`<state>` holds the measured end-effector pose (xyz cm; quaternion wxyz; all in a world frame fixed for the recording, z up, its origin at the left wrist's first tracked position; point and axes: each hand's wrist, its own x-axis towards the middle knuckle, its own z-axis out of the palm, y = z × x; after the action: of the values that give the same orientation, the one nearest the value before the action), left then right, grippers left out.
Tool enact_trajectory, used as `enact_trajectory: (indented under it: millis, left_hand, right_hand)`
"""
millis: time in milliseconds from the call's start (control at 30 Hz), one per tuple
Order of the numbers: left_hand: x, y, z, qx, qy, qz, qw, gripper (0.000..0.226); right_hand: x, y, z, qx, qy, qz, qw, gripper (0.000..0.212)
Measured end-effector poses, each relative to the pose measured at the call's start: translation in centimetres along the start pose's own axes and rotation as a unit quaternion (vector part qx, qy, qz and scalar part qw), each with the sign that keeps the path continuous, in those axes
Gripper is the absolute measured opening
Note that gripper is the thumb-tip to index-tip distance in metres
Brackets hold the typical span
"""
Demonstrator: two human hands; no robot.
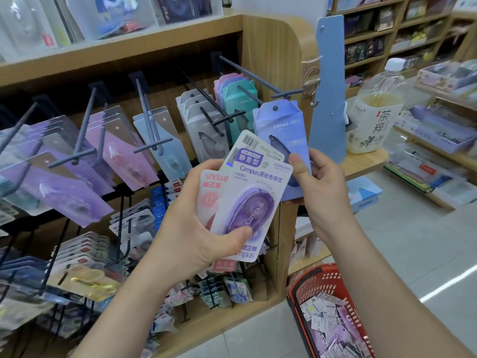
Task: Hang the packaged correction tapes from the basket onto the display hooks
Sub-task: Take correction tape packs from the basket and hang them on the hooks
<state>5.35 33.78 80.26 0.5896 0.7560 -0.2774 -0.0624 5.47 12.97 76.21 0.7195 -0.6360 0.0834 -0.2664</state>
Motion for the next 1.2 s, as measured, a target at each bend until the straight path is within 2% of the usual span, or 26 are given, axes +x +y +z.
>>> enact_trajectory:
  millis: [233,367,500,567,600,700,767,833,867,933,1000,1100,1200]
  left_hand:
    - [0.2,0.1,0.2,-0.002,0.001,-0.012,1.000,0.078]
    - [0.2,-0.7,0.2,-0.022,0.004,-0.028,0.999,0.078]
    - [-0.1,-1.8,0.2,-0.058,0.017,-0.044,0.997,0.078]
    - [-0.1,-2.2,0.3,-0.074,0.026,-0.050,0.996,0.077]
    - [-0.1,-2.4,0.4,-0.080,0.031,-0.051,0.995,0.077]
    - [0.2,-3.1,0.5,-0.089,0.052,-0.054,0.993,0.076]
    - [0.3,-3.6,0.6,-0.094,0.069,-0.057,0.992,0.077]
    - [0.3,-4.1,0.7,-0.102,0.087,-0.063,0.989,0.078]
    - [0.4,-4.3,0.9,-0.112,0.098,-0.069,0.986,0.077]
    - [0.6,-4.9,1.7,-0.141,0.133,-0.088,0.977,0.076]
    - [0.9,-5.4,2.6,-0.163,0.171,-0.101,0.966,0.072]
    - [0.7,-5.5,3.9,-0.165,0.190,-0.113,0.961,0.053]
    - [0.3,-5.7,4.4,-0.185,0.189,-0.147,0.953,0.032]
  right_hand:
    - [0.8,-0.1,0.8,0.022,-0.021,0.075,0.997,0.018]
    - [1.0,0.9,1.0,0.137,-0.038,0.164,0.976,0.010]
    - [1.3,1.6,2.7,0.140,0.006,0.179,0.974,0.012]
    - [2.2,1.8,3.9,0.137,0.048,0.194,0.970,0.024]
    - [2.7,2.0,4.4,0.146,0.061,0.206,0.966,0.027]
    - [3.3,2.9,5.0,0.205,0.067,0.244,0.946,0.018]
    - [2.7,3.0,4.6,0.256,0.068,0.272,0.925,0.031]
    - [0.9,2.6,3.6,0.270,0.022,0.292,0.917,0.046]
    - [-0.3,2.2,3.0,0.256,-0.033,0.296,0.920,0.051]
    - [-3.4,1.2,2.7,0.219,-0.172,0.275,0.920,0.052]
    - [-6.0,0.6,3.0,0.175,-0.240,0.235,0.926,0.050]
    - [-7.6,1.3,3.6,0.065,-0.212,0.146,0.964,0.049]
    - [-7.7,1.6,4.1,0.062,-0.156,0.111,0.979,0.037]
